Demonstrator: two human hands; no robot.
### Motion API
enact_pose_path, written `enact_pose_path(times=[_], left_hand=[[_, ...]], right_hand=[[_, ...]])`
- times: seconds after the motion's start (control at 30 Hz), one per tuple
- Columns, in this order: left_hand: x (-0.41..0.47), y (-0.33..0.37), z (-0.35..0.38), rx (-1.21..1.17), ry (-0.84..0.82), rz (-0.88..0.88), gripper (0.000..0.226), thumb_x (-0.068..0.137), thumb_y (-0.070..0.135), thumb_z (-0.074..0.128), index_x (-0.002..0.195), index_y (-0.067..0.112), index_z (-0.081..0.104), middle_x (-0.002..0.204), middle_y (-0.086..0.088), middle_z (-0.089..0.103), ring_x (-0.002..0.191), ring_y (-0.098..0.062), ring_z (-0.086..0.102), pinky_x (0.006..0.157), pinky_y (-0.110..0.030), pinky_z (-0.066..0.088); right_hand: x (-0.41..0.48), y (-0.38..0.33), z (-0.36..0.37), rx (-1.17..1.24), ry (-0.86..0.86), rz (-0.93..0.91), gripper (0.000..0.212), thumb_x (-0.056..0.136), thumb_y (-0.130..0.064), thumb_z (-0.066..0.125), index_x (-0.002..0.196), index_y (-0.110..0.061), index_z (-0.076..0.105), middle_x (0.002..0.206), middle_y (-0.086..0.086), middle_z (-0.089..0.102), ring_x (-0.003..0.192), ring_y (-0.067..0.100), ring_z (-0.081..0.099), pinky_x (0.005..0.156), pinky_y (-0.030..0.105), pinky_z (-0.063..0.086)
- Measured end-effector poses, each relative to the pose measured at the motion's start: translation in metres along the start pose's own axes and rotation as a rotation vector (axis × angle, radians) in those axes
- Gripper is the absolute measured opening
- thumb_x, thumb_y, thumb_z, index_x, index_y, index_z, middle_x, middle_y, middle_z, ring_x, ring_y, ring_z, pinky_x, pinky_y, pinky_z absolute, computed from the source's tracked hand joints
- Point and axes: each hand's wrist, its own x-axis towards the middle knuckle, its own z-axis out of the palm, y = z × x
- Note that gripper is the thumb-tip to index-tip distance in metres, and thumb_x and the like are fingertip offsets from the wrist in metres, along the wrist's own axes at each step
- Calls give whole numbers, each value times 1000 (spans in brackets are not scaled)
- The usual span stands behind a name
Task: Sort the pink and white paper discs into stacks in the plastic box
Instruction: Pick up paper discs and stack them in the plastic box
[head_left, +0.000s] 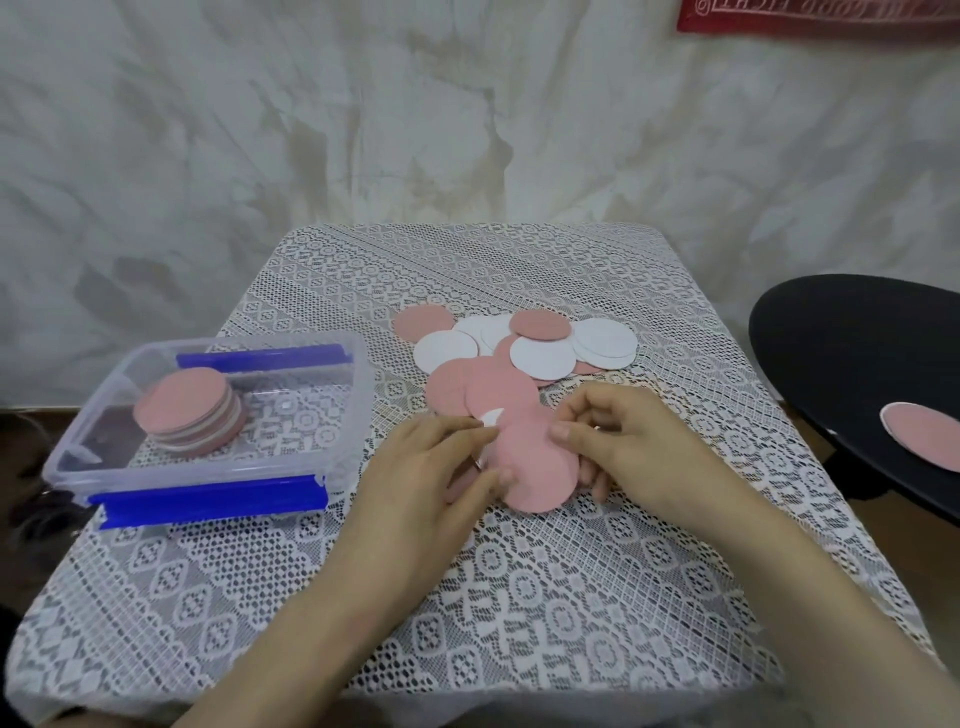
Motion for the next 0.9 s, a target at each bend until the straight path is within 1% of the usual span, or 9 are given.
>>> enact_pose_path(times=[0.17,0.27,0.33,0.4,0.47,0.53,0.6,0.7,0.9], left_hand=[[-11,5,-10,-284,27,-173,14,90,44,67,100,35,66,84,17,67,78,-3,58,67,-22,48],[-13,0,-12,-384,1,-231,7,92,39,66,91,33,62,79,19,66,68,1,56,57,-15,39],[-13,-3,-13,-376,-19,-240,9,94,38,64,88,33,60,78,19,65,63,2,53,54,-16,37],[-13,-6,-14,-353,-34,-247,9,94,39,63,89,33,59,81,15,67,60,-1,52,57,-25,43],[-12,-9,-13,-353,-44,-257,8,95,39,62,90,33,59,83,11,68,58,-3,51,57,-31,44],[-10,-9,-13,-348,-55,-263,7,95,40,61,91,34,58,82,12,68,58,-2,51,57,-30,40],[-7,-8,-13,-327,-59,-275,8,94,41,60,92,34,58,83,13,68,64,0,54,60,-31,44],[0,-6,-12,-320,-51,-293,9,93,41,60,93,33,59,83,11,69,69,-6,61,68,-32,52],[9,-2,-10,-350,-38,-309,8,95,38,58,90,32,59,62,8,65,54,-12,63,56,-31,50]], right_hand=[[-7,-10,18,117,-132,-5,4,99,-3,60,96,-4,63,63,9,65,54,21,62,52,24,53],[-6,-13,24,128,-150,-16,11,98,0,60,95,-9,66,67,9,66,57,15,63,54,24,53],[-4,-10,25,-5,-75,-29,10,96,-11,65,96,-20,70,73,1,69,58,10,61,53,27,51],[1,-7,21,-295,63,-36,12,91,-31,71,102,-32,69,79,-7,67,61,4,59,59,29,48],[5,-9,16,-557,123,-13,31,86,-49,72,114,-38,64,78,-12,61,67,1,56,59,27,39],[8,-12,14,-654,110,28,44,82,-59,71,121,-40,61,77,-13,60,71,1,56,61,28,40],[8,-13,14,-654,99,48,44,80,-61,73,115,-39,61,80,-14,62,76,3,58,67,30,45],[9,-13,14,-579,133,46,31,80,-52,77,93,-33,56,77,-12,63,72,3,58,61,30,40],[14,-2,7,-535,157,18,33,95,-39,65,74,-18,50,72,-1,60,70,20,53,62,35,37]])
